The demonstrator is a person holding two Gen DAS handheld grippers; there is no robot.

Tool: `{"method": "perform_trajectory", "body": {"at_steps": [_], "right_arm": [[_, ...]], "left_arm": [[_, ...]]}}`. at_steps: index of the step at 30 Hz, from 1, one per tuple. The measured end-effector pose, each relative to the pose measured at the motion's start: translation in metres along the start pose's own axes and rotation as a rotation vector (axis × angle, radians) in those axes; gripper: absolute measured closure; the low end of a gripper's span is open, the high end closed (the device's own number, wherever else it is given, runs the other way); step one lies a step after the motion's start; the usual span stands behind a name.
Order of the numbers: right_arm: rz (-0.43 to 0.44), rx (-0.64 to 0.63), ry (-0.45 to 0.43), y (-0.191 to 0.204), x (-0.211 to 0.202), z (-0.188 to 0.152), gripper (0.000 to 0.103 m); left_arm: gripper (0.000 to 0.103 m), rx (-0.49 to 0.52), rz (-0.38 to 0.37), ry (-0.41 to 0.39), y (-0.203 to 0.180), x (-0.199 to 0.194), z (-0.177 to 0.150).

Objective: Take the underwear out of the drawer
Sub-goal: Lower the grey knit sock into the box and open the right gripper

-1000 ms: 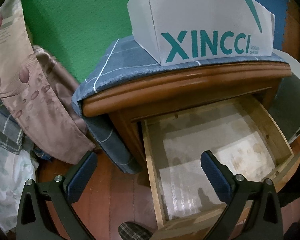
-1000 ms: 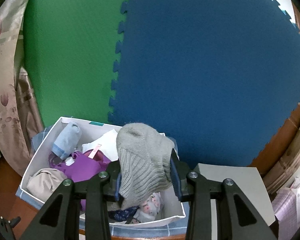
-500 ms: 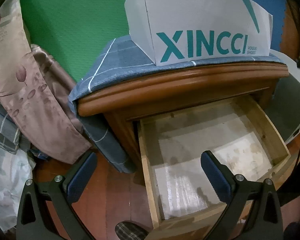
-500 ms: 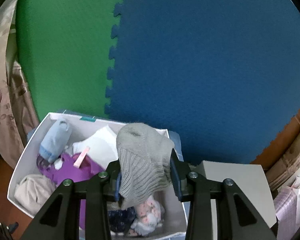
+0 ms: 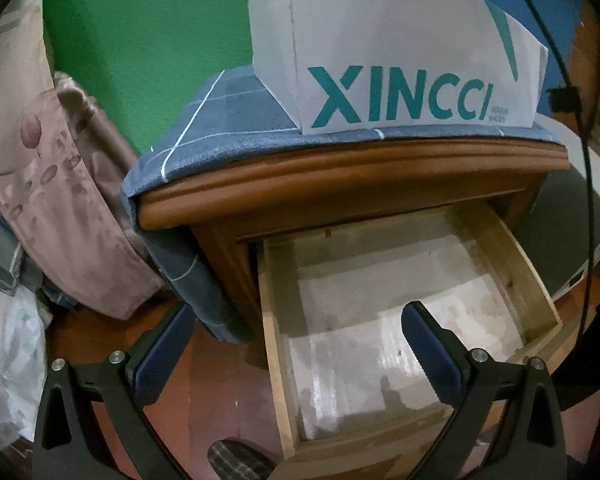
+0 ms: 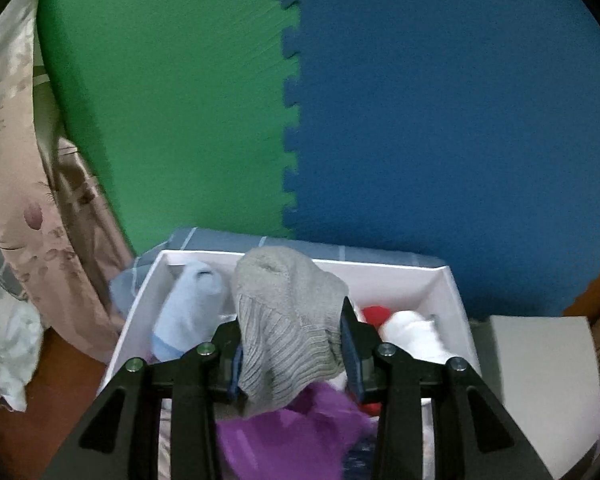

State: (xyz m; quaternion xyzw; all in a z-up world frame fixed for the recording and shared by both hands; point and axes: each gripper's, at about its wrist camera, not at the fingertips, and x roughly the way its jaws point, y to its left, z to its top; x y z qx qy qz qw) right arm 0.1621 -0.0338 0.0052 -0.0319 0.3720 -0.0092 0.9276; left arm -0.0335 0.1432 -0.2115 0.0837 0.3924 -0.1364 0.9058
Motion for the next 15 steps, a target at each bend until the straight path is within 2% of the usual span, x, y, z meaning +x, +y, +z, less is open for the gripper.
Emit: {"method": "perform_trajectory", "body": {"at_steps": [5, 12, 15], "right_arm": [[0.033, -0.004, 0.019, 0.017, 0.013, -0.001, 0.064], [0.141, 0.037, 0.138, 0.03, 0.043, -0.006, 0.064], [0.099, 0.009, 0.171, 0.034, 0.055, -0.01, 0.064]], "left_arm": [[0.001, -0.068, -0.032, 0.014, 0.01, 0.002, 0.002], [0.001, -0.116, -0.067, 0.023, 0.015, 0.003, 0.003], [0.001, -0.111, -0.071, 0.028, 0.014, 0.003, 0.002]]}}
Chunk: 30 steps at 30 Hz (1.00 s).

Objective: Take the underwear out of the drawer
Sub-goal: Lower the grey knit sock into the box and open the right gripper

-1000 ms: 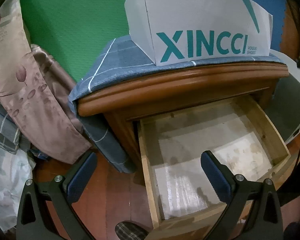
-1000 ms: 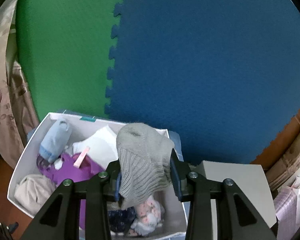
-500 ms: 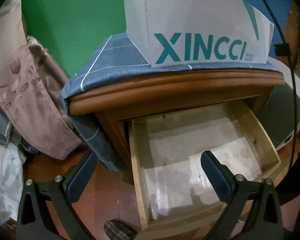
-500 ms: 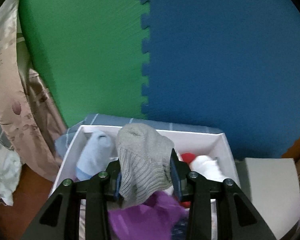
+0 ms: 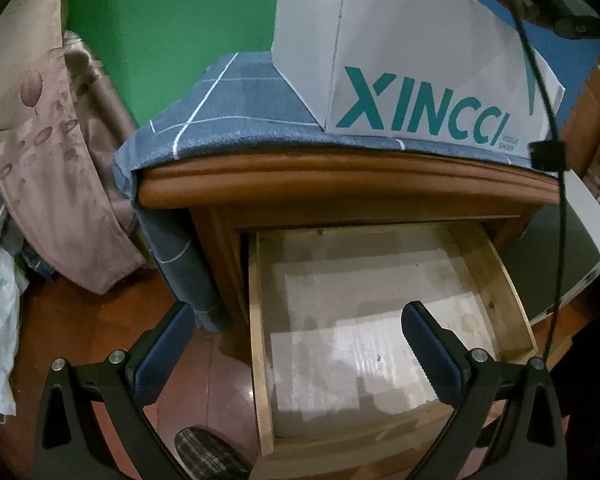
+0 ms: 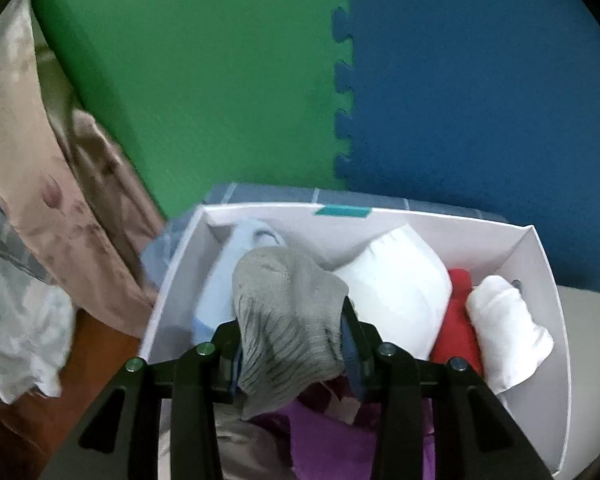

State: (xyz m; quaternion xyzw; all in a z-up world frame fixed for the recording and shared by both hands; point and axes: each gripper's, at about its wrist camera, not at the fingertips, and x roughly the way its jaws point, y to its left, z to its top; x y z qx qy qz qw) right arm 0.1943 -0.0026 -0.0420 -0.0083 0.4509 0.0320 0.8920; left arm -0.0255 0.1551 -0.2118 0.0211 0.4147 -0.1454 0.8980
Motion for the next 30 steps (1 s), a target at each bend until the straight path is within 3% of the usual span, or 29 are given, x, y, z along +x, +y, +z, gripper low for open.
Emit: {"method": "perform_trajectory", "body": {"at_steps": [12, 17, 22, 26, 30], "right_arm": [[-0.045, -0.038, 0.146, 0.0, 0.033, -0.007, 0.063], [-0.04, -0.097, 0.303, 0.008, 0.059, -0.007, 0.06], [-0.046, -0.105, 0.337, 0.009, 0.066, -0.004, 0.057], [-0.039, -0.129, 0.295, 0.008, 0.057, -0.004, 0.047], [-0.029, -0.059, 0.126, -0.011, 0.011, -0.01, 0.044]], "left_arm": [[0.001, -0.006, -0.004, 0.024, -0.001, 0.006, -0.003], [0.001, -0.009, -0.004, 0.026, -0.001, 0.007, -0.005], [0.001, -0.013, -0.01, 0.022, 0.0, 0.005, -0.003], [0.001, -0.009, 0.005, 0.029, 0.0, 0.007, -0.005], [0.001, 0.026, 0.049, -0.02, -0.003, -0.003, -0.007]]}}
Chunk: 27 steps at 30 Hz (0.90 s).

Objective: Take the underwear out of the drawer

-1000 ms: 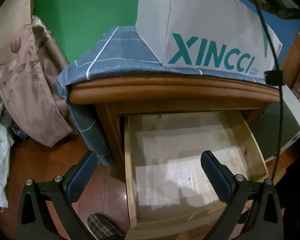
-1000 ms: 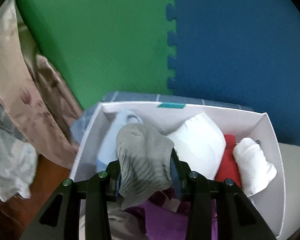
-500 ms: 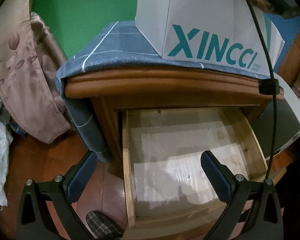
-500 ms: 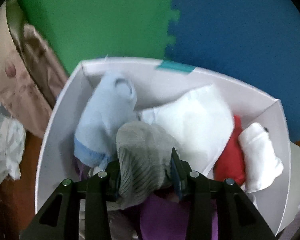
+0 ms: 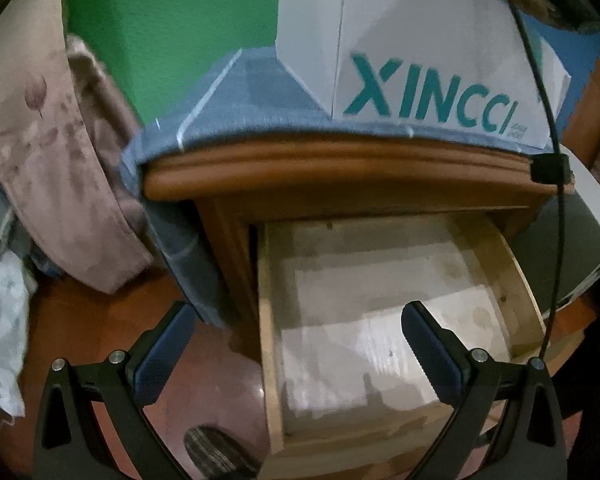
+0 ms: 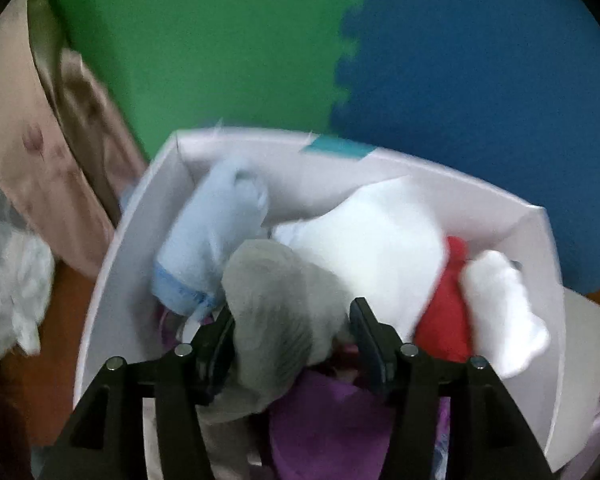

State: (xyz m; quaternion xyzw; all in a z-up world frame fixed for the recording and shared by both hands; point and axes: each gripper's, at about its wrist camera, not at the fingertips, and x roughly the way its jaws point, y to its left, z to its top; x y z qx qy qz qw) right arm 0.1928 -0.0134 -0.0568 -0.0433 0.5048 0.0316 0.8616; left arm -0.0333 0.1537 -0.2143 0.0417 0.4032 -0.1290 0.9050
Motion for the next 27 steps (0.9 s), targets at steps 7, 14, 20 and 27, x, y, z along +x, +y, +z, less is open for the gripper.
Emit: {"method": "perform_trajectory", "body": {"at_steps": [7, 14, 20, 27], "right_arm": [[0.037, 0.021, -0.067, -0.019, -0.037, -0.015, 0.024], [0.024, 0.011, -0.107, -0.022, -0.045, -0.011, 0.025], [-0.089, 0.124, -0.182, -0.059, -0.071, -0.038, 0.024], [-0.172, 0.208, -0.213, -0.095, -0.105, -0.085, 0.024]], "left_arm": [[0.001, 0.042, 0.085, -0.084, -0.014, -0.023, 0.003], [0.001, 0.056, 0.025, -0.143, -0.025, -0.05, -0.003], [0.001, 0.08, 0.033, -0.213, -0.033, -0.077, 0.02], [0.0, -0.067, 0.089, -0.296, -0.022, -0.124, 0.093]]}}
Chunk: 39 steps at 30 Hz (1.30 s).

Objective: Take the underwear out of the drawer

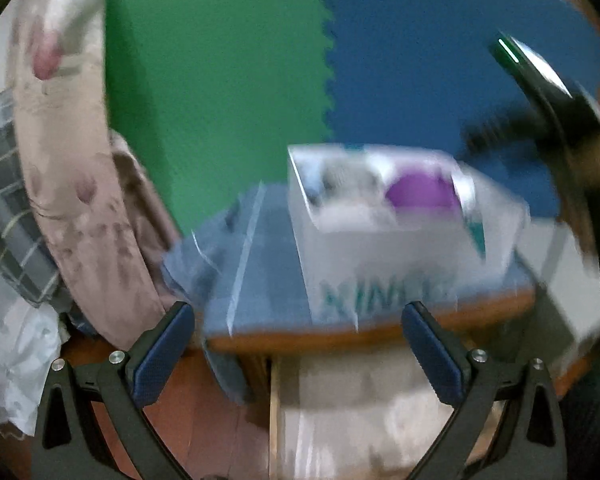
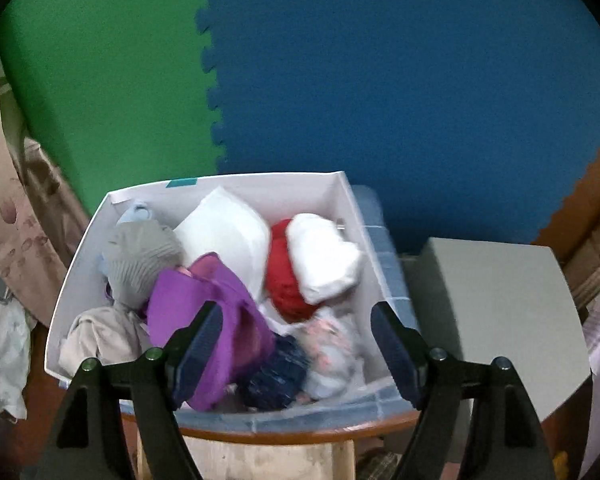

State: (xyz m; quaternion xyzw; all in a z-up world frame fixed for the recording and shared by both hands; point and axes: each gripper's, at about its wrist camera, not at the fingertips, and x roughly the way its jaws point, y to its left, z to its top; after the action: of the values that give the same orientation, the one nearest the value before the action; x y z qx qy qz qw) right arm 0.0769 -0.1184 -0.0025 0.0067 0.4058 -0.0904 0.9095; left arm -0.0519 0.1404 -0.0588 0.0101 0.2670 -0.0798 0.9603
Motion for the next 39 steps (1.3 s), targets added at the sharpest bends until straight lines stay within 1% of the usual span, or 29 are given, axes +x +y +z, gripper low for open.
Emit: {"method": "perform_trajectory", "body": {"at_steps": [2, 4, 6, 7, 9, 11, 13, 15, 18, 20, 24, 28, 31, 34, 37, 39], "right_arm": [[-0.004, 0.007, -0.011, -0.008, -0.014, -0.007, 0.024], [-0.012, 0.013, -0.02, -0.016, -0.03, -0.018, 0.024], [-0.009, 0.005, -0.014, -0.02, -0.046, -0.029, 0.024], [-0.009, 0.001, -0.01, -0.022, -0.055, -0.036, 0.024], [0.021, -0.015, -0.003, -0.023, -0.075, -0.054, 0.024], [0.043, -0.023, 0.005, -0.024, -0.092, -0.068, 0.024], [0.071, -0.032, 0.02, -0.029, -0.114, -0.086, 0.024], [0.104, -0.051, 0.013, -0.033, -0.135, -0.098, 0.024], [0.115, -0.07, -0.011, -0.04, -0.164, -0.11, 0.024], [0.098, -0.076, -0.017, -0.043, -0.175, -0.112, 0.024], [0.073, -0.089, -0.046, -0.047, -0.191, -0.115, 0.024], [0.038, -0.1, -0.041, -0.048, -0.197, -0.116, 0.024], [-0.001, -0.111, -0.017, -0.046, -0.197, -0.119, 0.024], [-0.033, -0.118, -0.022, -0.046, -0.194, -0.122, 0.024], [-0.041, -0.115, -0.003, -0.05, -0.186, -0.123, 0.024], [-0.055, -0.109, 0.004, -0.055, -0.182, -0.123, 0.024]], "left_arm": [[0.0, -0.018, 0.027, 0.002, -0.003, -0.001, 0.03], [0.0, -0.008, 0.071, 0.076, -0.013, 0.003, 0.059], [0.0, -0.012, 0.104, 0.124, -0.024, -0.002, 0.072], [0.0, -0.011, 0.131, 0.155, -0.032, -0.007, 0.074], [0.0, -0.001, 0.154, 0.191, -0.048, -0.024, 0.075], [0.0, 0.017, 0.156, 0.213, -0.062, -0.043, 0.069], [0.0, 0.014, 0.163, 0.23, -0.07, -0.058, 0.061], [0.0, 0.019, 0.145, 0.221, -0.078, -0.076, 0.055], [0.0, 0.008, 0.117, 0.235, -0.085, -0.092, 0.05], [0.0, 0.008, 0.097, 0.237, -0.09, -0.101, 0.048], [0.0, 0.032, 0.113, 0.224, -0.099, -0.111, 0.05], [0.0, 0.017, 0.089, 0.232, -0.102, -0.119, 0.052], [0.0, -0.004, 0.059, 0.247, -0.105, -0.126, 0.051], [0.0, -0.019, 0.051, 0.256, -0.11, -0.135, 0.047], [0.0, -0.04, -0.005, 0.286, -0.112, -0.142, 0.041], [0.0, -0.03, -0.019, 0.295, -0.117, -0.146, 0.039]]}}
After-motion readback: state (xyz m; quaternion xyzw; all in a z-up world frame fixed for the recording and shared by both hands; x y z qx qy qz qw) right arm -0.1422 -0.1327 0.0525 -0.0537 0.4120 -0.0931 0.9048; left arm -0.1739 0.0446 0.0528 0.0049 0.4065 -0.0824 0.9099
